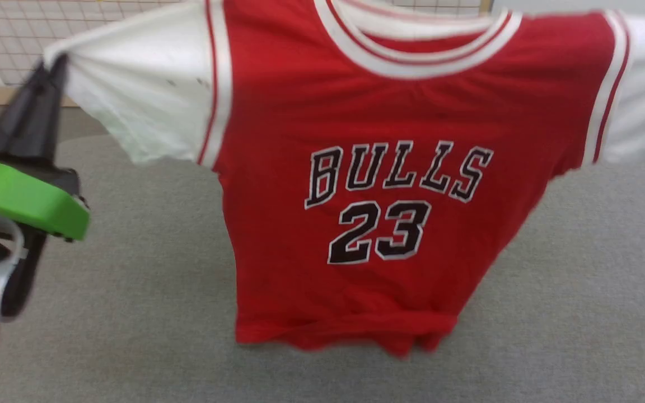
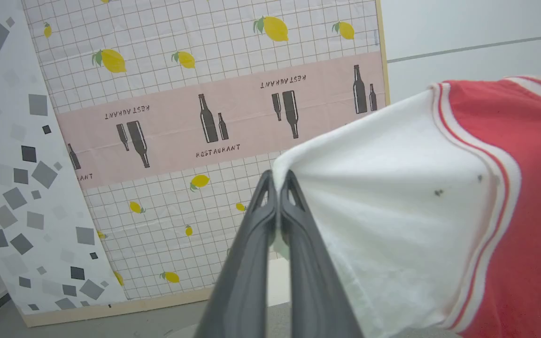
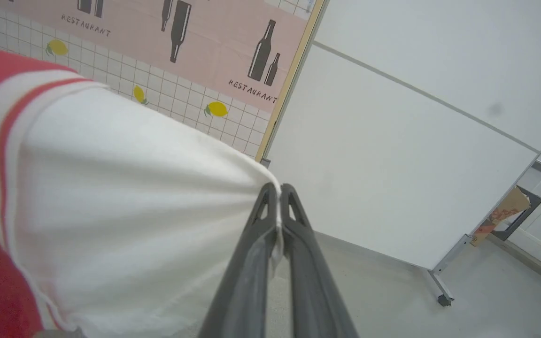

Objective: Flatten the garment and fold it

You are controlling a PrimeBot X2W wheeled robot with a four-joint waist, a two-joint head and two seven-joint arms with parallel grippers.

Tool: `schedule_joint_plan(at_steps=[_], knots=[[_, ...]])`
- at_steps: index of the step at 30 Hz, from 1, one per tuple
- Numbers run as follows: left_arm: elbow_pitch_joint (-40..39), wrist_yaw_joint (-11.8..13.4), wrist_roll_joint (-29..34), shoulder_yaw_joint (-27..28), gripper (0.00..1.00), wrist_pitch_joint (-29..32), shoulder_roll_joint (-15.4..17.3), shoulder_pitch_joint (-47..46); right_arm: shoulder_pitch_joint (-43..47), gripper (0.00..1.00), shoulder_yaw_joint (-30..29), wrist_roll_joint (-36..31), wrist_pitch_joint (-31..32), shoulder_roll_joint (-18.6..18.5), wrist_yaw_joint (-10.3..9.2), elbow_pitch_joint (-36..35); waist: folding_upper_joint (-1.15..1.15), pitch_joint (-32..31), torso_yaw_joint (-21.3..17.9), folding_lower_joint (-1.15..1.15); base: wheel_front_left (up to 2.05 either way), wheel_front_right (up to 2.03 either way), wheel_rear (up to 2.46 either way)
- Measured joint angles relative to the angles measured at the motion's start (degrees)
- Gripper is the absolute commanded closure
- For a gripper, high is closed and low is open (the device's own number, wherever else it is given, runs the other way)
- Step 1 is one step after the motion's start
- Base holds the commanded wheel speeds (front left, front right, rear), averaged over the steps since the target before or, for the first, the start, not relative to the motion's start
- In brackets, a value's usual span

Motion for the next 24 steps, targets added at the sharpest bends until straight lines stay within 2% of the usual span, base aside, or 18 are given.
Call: schedule_joint_plan(at_steps=[4, 7, 13, 15, 20, 24], knots=[[-1.05, 0.42, -0.49, 2.45, 1.00, 0.41, 1.92, -1.40, -4.91, 1.00, 1.33, -0.10, 0.18, -1.03, 0.00, -0.07, 0.00, 0.76, -0.77, 0.00, 0.00, 0.00, 0.00], [-0.18, 0.01, -1.15, 3.68, 1.00, 1.72, 2.50, -5.93, -11.16, 1.00, 3.34, 0.09, 0.07, -1.79, 0.01, 1.71, 0.00, 2.51, -1.17, 0.00, 0.00, 0.00, 0.00], [8.18, -4.92, -1.33, 1.52, 1.00, 7.10, 1.96, -20.28, -26.49, 1.00, 8.24, -0.26, -2.96, -2.12, 0.01, 10.38, 0.00, 7.99, -1.60, 0.00, 0.00, 0.00, 0.00], [12.40, -6.59, -0.32, 0.40, 1.00, 8.32, 0.66, -26.10, -31.86, 1.00, 9.68, -0.55, -4.37, -2.08, 0.01, 14.79, 0.00, 10.20, -1.74, 0.00, 0.00, 0.00, 0.00], [24.37, -10.27, 3.19, -2.75, 1.00, 9.33, -5.17, -41.62, -45.48, 1.00, 10.31, -3.61, -9.36, -0.94, 0.02, 26.36, 0.00, 16.55, -2.11, 0.00, 0.00, 0.00, 0.00], [33.54, -11.23, 5.98, -3.70, 1.00, 6.24, -10.11, -52.19, -54.16, 1.00, 9.21, -7.04, -13.80, 1.12, 0.02, 34.64, 0.00, 21.60, -2.32, 0.00, 0.00, 0.00, 0.00]])
